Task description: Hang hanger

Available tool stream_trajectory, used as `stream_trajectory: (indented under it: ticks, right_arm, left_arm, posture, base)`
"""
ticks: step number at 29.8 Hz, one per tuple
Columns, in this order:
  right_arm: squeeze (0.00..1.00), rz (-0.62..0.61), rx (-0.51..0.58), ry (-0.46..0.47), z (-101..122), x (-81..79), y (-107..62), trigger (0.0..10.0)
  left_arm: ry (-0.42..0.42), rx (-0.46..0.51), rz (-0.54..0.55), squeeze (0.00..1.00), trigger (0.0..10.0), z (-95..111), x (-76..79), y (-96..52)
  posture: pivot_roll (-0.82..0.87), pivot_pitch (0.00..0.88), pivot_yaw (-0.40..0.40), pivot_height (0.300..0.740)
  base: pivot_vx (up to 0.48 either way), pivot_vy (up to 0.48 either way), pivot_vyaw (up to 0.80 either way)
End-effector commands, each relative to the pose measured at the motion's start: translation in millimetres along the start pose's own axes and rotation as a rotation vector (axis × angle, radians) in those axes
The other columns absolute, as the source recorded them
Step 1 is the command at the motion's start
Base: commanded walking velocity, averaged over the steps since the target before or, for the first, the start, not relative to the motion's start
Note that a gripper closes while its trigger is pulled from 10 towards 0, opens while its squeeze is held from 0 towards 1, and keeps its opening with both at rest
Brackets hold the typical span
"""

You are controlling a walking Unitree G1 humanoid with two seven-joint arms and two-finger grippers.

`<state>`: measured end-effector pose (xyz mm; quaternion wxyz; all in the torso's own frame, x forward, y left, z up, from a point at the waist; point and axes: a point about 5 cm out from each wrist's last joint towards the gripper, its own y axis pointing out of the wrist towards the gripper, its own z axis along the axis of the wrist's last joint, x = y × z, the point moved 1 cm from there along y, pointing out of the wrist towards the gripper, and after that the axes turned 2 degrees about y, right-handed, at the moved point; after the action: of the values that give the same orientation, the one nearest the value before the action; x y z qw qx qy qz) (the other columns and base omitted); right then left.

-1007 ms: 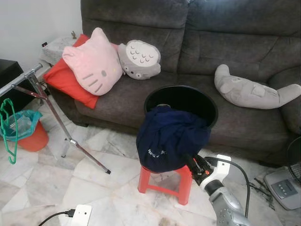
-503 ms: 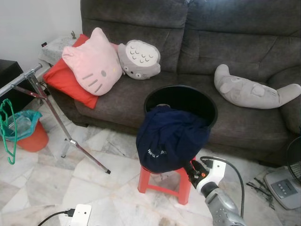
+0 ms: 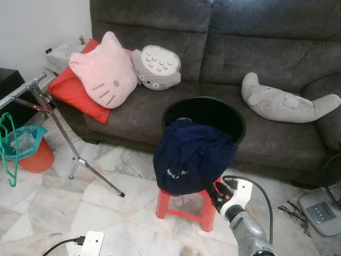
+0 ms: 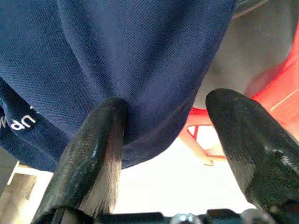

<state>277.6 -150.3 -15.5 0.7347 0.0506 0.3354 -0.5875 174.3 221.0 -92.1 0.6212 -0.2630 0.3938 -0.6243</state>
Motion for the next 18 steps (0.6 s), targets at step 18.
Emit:
stream_trajectory:
  ticks: [18]
  right_arm:
    - [0.00, 0.024, 0.044, -0.016, 15.4, -7.6, 11.3, 0.0]
  left_arm:
    - [0.070, -0.021, 0.001, 0.00, 10.0, -6.3, -2.3, -1.4]
  posture:
    - [0.02, 0.000, 0.024, 0.740]
  base:
    - [0.000, 0.000, 0.00]
